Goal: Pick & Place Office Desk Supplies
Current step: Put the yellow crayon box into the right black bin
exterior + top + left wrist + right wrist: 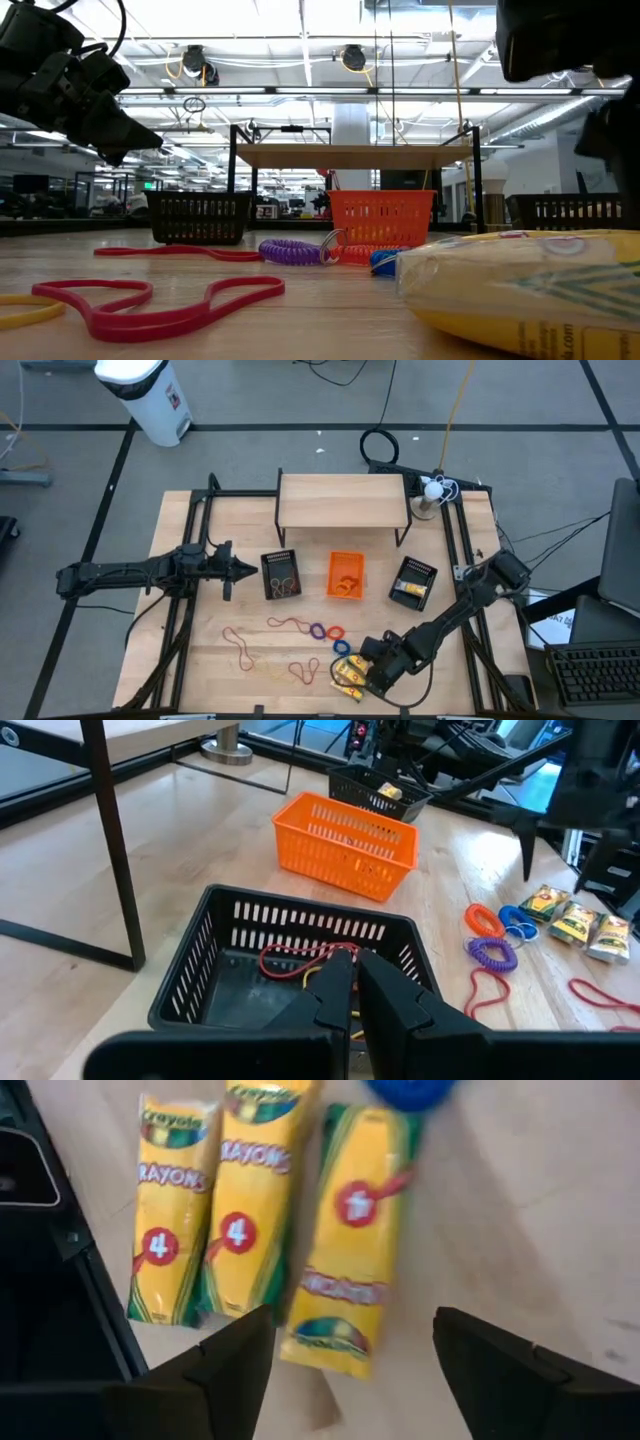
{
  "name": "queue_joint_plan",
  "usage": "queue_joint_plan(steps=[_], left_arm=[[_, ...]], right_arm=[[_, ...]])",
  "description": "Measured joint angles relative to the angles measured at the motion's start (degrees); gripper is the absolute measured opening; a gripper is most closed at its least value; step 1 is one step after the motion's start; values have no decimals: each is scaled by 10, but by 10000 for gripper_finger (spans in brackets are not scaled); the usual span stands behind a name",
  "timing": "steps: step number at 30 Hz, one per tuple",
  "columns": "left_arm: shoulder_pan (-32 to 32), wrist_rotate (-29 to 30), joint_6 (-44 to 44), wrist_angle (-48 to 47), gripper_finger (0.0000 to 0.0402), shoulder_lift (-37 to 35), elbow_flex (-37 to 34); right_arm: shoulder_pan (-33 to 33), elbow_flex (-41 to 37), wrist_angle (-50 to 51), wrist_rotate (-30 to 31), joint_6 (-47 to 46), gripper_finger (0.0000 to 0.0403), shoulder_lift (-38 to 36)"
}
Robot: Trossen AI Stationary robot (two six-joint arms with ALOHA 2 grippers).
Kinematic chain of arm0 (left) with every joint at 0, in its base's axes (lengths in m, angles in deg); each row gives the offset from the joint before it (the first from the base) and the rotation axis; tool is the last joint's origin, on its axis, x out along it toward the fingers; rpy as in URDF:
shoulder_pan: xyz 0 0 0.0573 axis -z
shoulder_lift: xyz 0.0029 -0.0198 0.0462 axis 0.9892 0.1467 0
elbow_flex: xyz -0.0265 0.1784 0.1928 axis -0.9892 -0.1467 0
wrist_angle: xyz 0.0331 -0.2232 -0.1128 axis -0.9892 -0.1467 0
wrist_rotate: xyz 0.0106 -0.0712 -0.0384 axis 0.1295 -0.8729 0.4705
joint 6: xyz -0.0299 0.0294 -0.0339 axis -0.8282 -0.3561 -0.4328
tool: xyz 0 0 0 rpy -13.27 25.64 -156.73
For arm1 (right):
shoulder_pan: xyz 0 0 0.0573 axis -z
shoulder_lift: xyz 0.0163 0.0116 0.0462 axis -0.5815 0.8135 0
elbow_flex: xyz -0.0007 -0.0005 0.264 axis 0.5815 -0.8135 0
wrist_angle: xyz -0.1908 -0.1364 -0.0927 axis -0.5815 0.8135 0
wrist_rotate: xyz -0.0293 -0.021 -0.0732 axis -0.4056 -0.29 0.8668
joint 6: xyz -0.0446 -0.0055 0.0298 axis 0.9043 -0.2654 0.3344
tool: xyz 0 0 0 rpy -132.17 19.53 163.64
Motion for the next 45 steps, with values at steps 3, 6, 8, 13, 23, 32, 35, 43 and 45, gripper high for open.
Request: queue_joint_plan(steps=[3, 6, 8, 13, 23, 32, 35, 43, 45], left_arm=[[0, 0, -1, -1, 19, 0, 0], [0, 0, -5, -1, 19, 0, 0], [0, 2, -5, -2, 19, 0, 0], [0, 10, -5, -2, 19, 0, 0], [0, 10, -8, -3, 19, 0, 0], [0, 10, -8, -3, 19, 0, 0], [0, 10, -8, -3, 19, 0, 0], [0, 10, -8, -2, 19, 0, 0], [0, 10, -9, -3, 19, 0, 0]], right_arm=[[-4, 0, -21, -1, 0, 258, 16], [-6, 0, -31, 5, 3, 252, 24], [-6, 0, -19, 16, 3, 248, 28], [-7, 1, 16, 21, 5, 232, 31], [-9, -3, 22, 9, 21, 134, 32], [-10, -7, -10, -6, 112, 50, 5], [-10, -6, -19, 30, 148, 67, -36], [6, -59, -157, 120, 348, 71, -197], [14, -103, -233, 120, 400, 64, -246]])
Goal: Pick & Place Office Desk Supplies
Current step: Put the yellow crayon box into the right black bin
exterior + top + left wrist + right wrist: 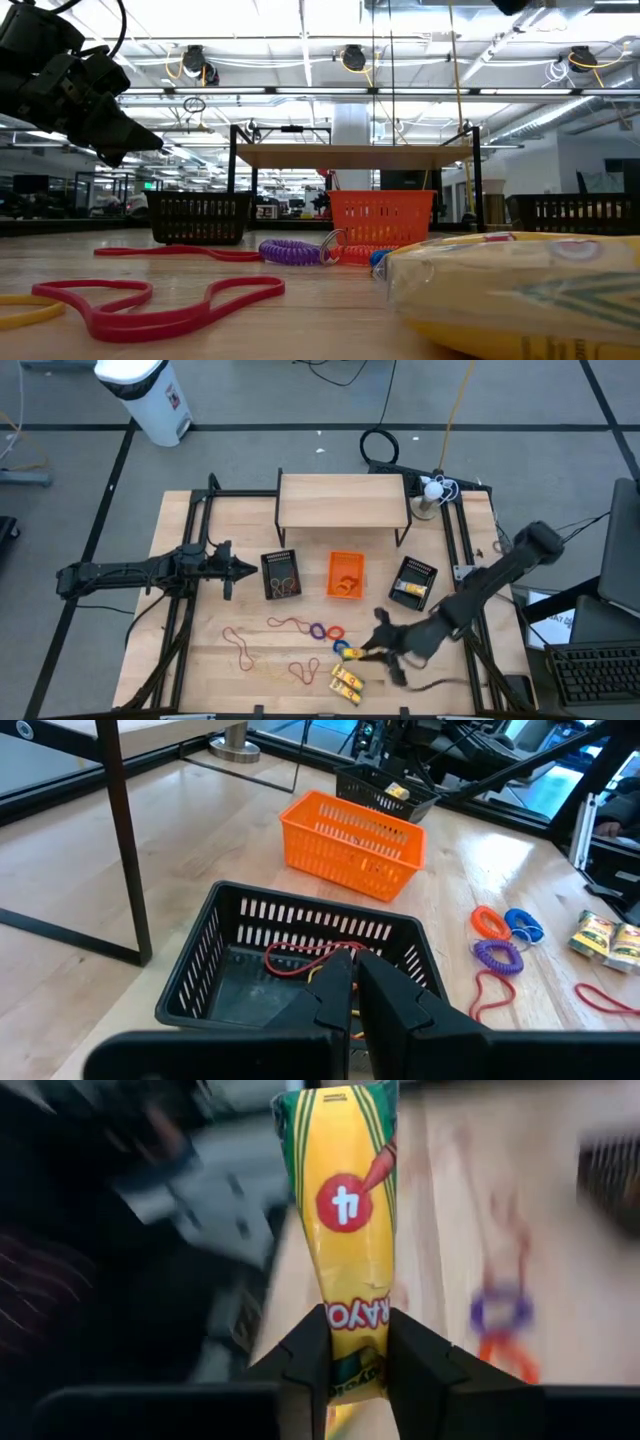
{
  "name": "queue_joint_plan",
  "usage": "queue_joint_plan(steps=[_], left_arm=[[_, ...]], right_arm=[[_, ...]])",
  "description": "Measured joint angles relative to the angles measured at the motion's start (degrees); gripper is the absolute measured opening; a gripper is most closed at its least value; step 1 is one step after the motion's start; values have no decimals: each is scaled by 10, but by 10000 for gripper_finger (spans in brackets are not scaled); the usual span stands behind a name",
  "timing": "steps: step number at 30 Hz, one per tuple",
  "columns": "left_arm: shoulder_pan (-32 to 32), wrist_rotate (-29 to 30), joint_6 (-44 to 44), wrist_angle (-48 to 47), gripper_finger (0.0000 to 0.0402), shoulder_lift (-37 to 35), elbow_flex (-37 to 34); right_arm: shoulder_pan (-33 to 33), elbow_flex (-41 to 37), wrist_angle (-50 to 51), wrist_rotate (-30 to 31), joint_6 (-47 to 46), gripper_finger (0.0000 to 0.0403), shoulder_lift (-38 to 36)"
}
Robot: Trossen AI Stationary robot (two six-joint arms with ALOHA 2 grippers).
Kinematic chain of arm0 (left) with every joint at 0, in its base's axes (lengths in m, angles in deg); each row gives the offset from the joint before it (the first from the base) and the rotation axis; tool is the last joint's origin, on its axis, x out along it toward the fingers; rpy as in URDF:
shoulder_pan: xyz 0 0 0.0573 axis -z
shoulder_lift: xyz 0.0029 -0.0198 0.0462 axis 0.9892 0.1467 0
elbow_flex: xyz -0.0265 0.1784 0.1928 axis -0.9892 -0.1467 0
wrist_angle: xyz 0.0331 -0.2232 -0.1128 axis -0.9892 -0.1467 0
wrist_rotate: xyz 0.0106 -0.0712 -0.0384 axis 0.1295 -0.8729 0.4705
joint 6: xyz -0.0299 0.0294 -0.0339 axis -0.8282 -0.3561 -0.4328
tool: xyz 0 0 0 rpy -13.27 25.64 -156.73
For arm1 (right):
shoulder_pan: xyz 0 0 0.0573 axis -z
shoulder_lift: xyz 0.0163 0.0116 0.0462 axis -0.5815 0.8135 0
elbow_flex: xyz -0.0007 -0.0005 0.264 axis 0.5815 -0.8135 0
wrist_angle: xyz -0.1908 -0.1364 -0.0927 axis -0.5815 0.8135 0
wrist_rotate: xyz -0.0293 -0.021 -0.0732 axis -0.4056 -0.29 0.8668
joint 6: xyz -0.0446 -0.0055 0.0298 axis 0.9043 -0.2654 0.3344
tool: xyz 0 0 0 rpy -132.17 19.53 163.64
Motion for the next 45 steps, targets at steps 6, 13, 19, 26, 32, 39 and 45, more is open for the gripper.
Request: queue_joint_plan(steps=[6, 13, 19, 26, 32, 39, 45], left_arm=[[0, 0, -2, 0, 19, 0, 0], [0, 0, -11, 0, 19, 0, 0], [0, 0, -12, 0, 19, 0, 0], [0, 0, -13, 0, 19, 0, 0], [0, 0, -17, 0, 19, 0, 0], [0, 0, -27, -1, 19, 0, 0], [0, 0, -29, -1, 19, 0, 0]], right_arm=[[32, -185, -232, 1, 78, 67, -170], [70, -330, -317, 14, 115, 70, -339], [83, -385, -336, 15, 188, 63, -478], [113, -439, -250, 31, 155, 65, -599], [126, -491, -258, 34, 148, 63, -654], [128, -514, -268, 64, 89, 65, -667], [128, -465, -264, 63, 85, 64, -648]])
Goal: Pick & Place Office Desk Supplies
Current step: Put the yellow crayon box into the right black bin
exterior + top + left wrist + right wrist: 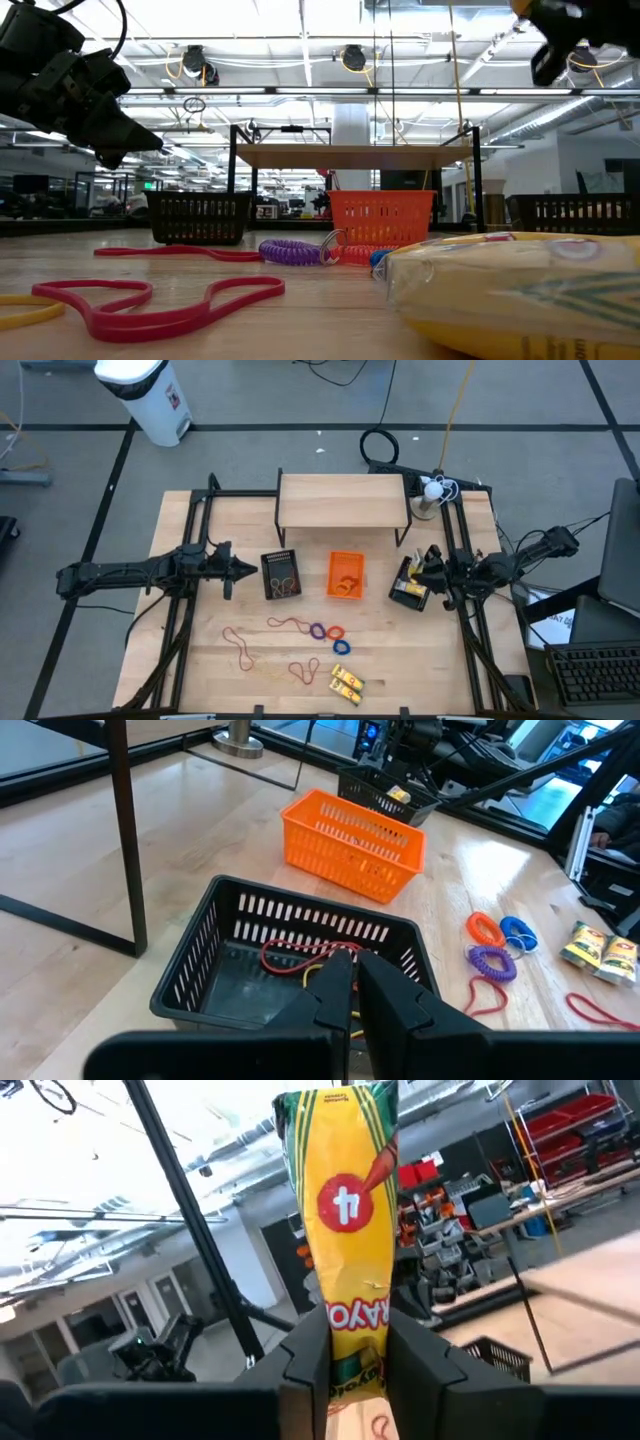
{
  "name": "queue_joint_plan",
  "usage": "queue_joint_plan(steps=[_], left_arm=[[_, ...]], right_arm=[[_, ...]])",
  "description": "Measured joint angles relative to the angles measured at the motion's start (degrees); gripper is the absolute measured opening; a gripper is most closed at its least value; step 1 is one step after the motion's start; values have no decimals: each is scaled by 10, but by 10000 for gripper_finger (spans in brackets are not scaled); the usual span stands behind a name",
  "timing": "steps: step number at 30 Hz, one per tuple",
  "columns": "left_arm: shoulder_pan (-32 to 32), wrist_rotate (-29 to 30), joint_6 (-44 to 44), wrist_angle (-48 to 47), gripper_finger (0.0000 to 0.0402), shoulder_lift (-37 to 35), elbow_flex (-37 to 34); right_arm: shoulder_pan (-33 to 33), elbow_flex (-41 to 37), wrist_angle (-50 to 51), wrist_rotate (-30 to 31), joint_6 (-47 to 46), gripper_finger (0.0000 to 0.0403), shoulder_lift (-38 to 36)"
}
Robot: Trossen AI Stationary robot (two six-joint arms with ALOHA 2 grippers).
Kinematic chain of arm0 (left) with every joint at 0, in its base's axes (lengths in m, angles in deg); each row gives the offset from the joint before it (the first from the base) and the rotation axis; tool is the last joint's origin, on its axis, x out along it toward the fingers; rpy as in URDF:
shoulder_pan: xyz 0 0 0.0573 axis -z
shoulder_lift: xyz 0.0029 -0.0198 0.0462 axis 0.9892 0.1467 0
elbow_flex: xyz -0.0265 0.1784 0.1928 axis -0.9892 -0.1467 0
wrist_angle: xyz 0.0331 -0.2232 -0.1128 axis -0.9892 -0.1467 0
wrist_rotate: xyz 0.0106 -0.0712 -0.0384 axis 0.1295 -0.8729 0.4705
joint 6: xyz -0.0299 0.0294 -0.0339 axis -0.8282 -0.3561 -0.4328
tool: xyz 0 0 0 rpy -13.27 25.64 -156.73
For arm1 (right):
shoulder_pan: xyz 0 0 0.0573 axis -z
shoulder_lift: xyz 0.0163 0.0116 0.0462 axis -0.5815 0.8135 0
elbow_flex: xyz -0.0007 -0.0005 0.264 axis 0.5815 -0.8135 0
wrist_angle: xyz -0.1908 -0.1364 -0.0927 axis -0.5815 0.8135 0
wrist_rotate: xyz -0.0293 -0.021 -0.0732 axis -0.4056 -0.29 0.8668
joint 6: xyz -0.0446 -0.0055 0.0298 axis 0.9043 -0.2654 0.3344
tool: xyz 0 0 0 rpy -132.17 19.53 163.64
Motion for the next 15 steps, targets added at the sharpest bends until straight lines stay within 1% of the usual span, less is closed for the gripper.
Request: queue_joint_plan(steps=[1, 3, 7, 11, 15], left_arm=[[0, 0, -2, 0, 19, 0, 0], [0, 0, -7, 0, 19, 0, 0], [0, 0, -13, 0, 19, 0, 0], [0, 0, -15, 0, 19, 0, 0], [0, 0, -15, 0, 19, 0, 0]], right_arm=[[0, 24, 26, 0, 1, 63, 7], [0, 84, 107, 1, 2, 60, 29], [0, 223, 326, 16, -28, 59, 98], [0, 344, 552, 33, -100, 59, 179], [0, 410, 736, 38, -203, 59, 254]])
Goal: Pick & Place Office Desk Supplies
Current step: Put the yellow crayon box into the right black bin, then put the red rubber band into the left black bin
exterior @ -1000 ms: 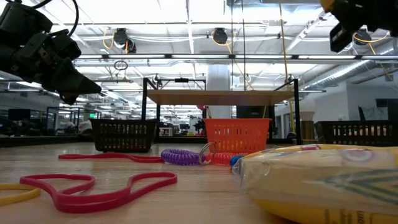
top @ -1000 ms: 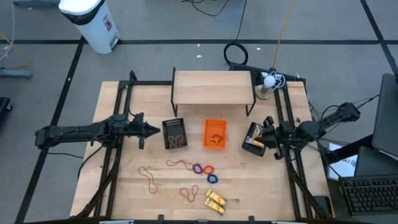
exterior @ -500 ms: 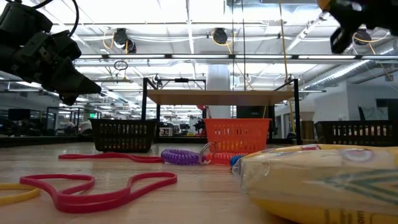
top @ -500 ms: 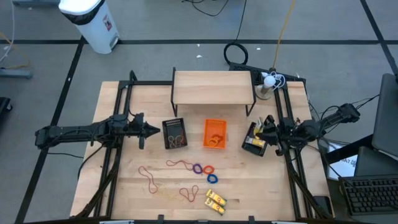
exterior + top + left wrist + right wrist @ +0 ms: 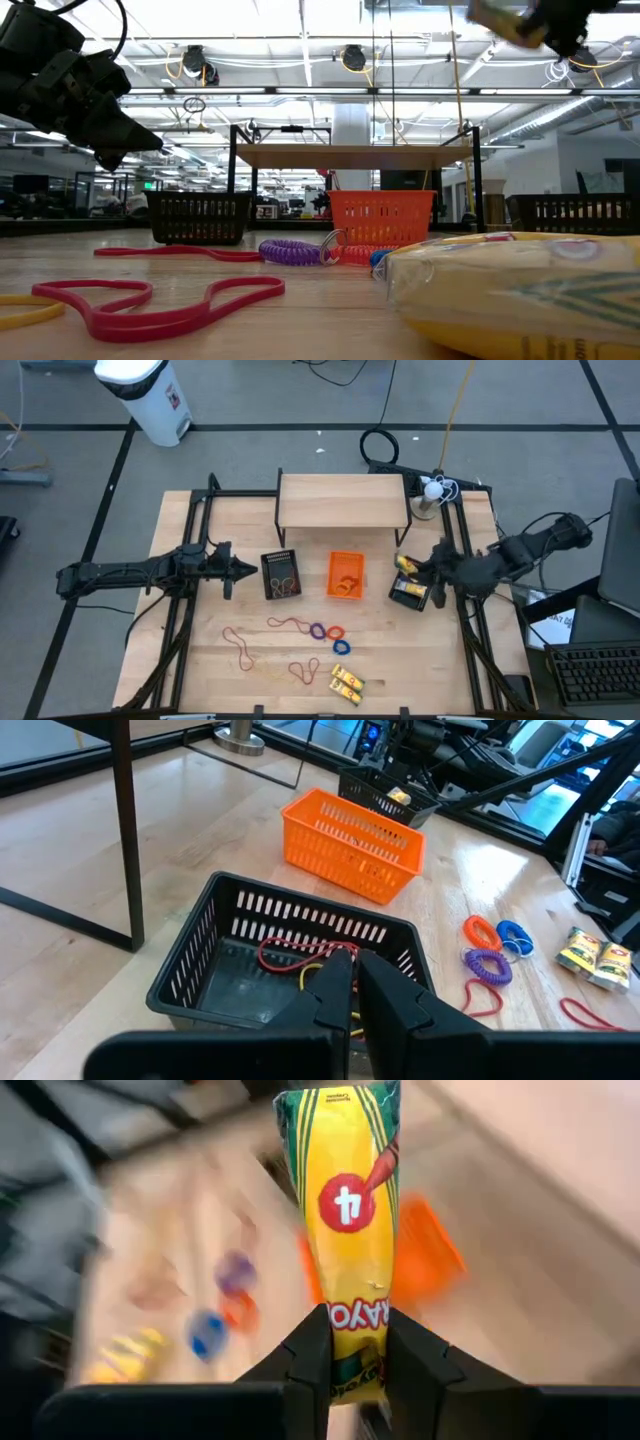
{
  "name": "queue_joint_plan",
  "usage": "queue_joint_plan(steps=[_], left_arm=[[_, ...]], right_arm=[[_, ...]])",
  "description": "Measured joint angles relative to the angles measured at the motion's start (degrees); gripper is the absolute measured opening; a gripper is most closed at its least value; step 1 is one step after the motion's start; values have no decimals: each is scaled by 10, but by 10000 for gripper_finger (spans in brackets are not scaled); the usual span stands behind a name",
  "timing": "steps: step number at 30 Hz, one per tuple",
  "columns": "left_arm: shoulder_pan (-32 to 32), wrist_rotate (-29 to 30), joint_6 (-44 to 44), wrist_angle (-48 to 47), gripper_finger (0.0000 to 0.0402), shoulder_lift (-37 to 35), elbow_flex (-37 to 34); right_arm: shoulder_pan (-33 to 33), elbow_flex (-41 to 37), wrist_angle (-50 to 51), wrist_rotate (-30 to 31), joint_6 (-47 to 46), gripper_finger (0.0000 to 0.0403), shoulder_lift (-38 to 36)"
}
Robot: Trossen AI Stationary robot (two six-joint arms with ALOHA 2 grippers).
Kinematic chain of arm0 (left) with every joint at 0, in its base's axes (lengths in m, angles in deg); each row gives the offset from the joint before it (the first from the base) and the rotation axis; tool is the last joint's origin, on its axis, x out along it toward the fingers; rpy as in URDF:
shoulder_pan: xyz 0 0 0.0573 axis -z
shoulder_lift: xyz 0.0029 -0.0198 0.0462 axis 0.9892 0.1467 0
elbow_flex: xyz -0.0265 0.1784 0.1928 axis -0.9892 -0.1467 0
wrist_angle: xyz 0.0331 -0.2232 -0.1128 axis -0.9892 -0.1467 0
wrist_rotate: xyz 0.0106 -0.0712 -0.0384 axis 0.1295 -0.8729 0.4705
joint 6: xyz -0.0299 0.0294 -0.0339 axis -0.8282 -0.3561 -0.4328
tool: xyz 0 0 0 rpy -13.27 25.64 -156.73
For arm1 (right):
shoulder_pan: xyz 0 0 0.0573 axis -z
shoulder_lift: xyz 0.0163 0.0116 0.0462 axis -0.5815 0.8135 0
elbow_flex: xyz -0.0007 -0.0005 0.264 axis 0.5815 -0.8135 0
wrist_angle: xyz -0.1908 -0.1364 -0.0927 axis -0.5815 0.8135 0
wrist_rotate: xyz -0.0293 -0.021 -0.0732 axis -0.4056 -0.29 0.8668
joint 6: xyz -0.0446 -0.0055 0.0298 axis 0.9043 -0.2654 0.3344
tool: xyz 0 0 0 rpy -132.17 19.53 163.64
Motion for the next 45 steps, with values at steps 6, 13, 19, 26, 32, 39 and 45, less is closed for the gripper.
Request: queue_joint_plan(steps=[6, 13, 19, 26, 32, 39, 45], left_arm=[[0, 0, 1, 0, 19, 0, 0], [0, 0, 2, 0, 19, 0, 0], [0, 0, -1, 1, 19, 0, 0], [0, 0, -10, 1, 19, 0, 0], [0, 1, -11, 1, 19, 0, 0], [0, 1, -11, 1, 19, 0, 0], [0, 1, -12, 2, 19, 0, 0]], right_arm=[[0, -5, 188, -34, -162, 59, 78], [8, -68, 197, -51, -224, 59, 126], [38, -115, 173, -83, -244, 59, 148], [56, -140, 147, -136, -231, 99, 169], [56, -140, 141, -133, -228, 187, 162], [56, -140, 99, -132, -212, 235, 104], [45, -140, -40, -35, -82, 219, 22]])
